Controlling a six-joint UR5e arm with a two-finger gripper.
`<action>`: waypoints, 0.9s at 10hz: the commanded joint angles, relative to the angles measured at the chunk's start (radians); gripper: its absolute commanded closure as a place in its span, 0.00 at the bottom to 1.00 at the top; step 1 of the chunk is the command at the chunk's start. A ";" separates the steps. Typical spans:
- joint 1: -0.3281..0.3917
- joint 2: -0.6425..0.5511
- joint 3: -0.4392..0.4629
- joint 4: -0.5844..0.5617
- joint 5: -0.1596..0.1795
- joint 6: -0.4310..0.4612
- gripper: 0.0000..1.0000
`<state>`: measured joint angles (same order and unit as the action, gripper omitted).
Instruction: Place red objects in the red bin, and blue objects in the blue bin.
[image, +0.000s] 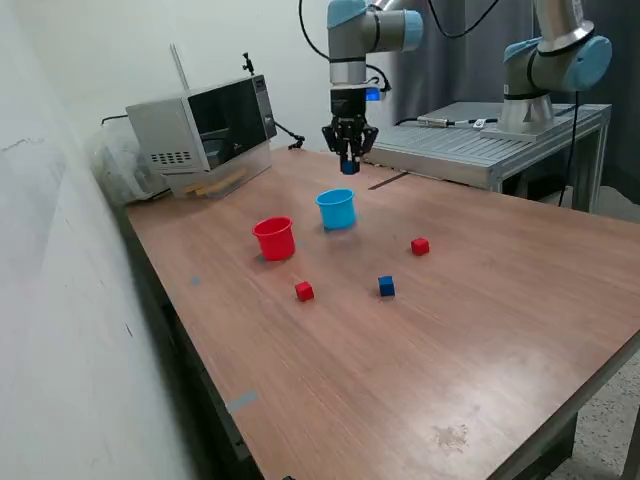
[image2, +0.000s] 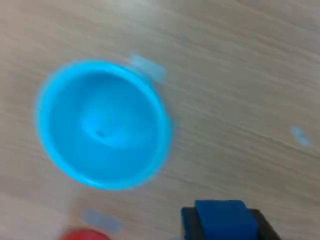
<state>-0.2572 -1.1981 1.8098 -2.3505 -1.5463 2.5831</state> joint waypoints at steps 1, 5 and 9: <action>-0.109 0.021 -0.003 0.019 0.002 -0.020 1.00; -0.126 0.084 -0.003 0.019 0.006 -0.024 1.00; -0.125 0.084 -0.001 0.016 0.011 -0.024 0.00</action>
<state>-0.3819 -1.1144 1.8084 -2.3339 -1.5373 2.5590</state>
